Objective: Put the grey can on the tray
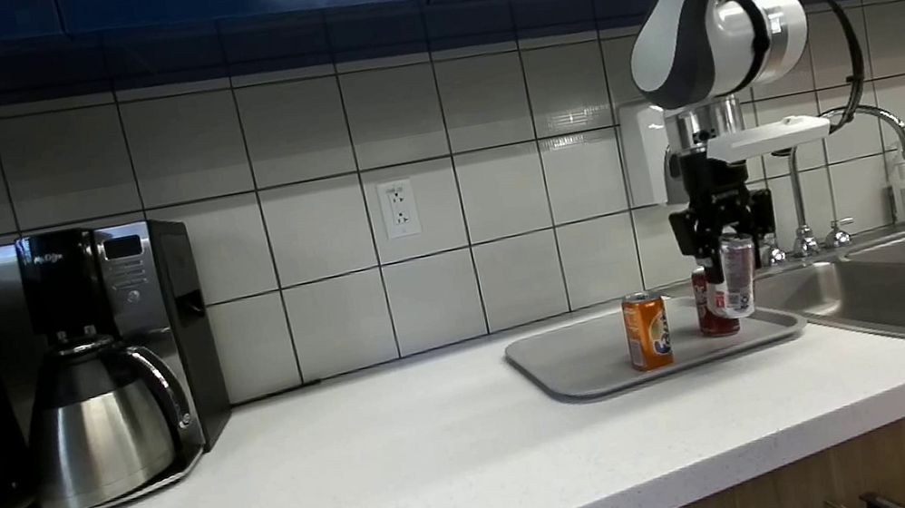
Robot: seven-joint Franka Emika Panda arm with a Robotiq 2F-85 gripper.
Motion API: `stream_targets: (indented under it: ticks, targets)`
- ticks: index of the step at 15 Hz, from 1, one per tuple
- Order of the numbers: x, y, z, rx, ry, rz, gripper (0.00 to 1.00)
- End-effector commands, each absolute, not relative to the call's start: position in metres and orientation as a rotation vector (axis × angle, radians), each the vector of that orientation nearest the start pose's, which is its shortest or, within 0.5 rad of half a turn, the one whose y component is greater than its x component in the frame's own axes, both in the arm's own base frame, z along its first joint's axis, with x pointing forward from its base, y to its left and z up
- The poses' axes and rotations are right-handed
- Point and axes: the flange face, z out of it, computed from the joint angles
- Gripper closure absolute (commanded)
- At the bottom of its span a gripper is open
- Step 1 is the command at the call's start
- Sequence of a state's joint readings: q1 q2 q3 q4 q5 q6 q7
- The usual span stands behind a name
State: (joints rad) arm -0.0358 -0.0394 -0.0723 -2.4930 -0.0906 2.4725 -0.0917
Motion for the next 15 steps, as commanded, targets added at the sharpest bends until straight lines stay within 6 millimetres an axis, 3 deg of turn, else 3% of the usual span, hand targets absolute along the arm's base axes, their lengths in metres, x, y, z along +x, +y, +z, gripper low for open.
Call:
stream_targets:
  ticks: [1,15]
  targets:
    - [0.484,-0.05,0.321,-3.188,-0.112,-0.064,0.61]
    - [0.557,-0.045,0.296,-3.18,-0.086,-0.013,0.61]
